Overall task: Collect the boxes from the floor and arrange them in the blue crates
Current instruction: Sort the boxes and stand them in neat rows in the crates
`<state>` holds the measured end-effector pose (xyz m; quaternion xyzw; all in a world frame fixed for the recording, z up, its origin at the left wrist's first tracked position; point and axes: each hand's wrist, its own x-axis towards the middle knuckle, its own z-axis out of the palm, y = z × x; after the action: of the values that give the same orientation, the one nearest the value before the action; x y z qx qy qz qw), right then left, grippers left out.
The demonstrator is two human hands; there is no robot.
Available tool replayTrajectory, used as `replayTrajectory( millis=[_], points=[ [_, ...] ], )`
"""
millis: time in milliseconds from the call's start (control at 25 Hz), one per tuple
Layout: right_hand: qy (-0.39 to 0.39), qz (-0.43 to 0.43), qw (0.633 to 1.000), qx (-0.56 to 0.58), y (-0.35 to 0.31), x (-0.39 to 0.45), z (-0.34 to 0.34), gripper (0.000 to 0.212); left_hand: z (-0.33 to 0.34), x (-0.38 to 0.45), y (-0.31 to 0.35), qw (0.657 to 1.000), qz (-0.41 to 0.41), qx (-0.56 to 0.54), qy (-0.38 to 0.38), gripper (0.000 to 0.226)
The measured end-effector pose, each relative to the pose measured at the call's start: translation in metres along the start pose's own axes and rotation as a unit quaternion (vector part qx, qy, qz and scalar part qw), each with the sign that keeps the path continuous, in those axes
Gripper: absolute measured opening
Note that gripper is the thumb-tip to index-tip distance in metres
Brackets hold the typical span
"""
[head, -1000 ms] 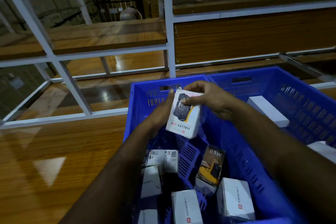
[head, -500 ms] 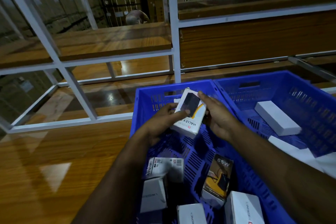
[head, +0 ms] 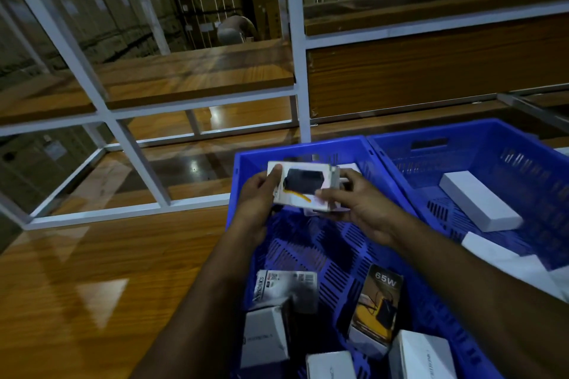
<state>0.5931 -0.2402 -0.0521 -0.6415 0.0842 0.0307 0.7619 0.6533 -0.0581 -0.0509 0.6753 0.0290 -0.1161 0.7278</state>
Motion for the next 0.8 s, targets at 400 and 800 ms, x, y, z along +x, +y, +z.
replayTrajectory(
  millis=[400, 800],
  points=[
    [-0.088, -0.209, 0.937, -0.265, 0.001, -0.023, 0.018, 0.034, 0.0, -0.008, 0.009, 0.973, -0.117, -0.185, -0.068, 0.051],
    [-0.107, 0.043, 0.993, 0.017, -0.001, -0.02, 0.019, 0.034, 0.0, -0.005, 0.003, 0.978, -0.064, -0.175, -0.097, 0.054]
  ],
)
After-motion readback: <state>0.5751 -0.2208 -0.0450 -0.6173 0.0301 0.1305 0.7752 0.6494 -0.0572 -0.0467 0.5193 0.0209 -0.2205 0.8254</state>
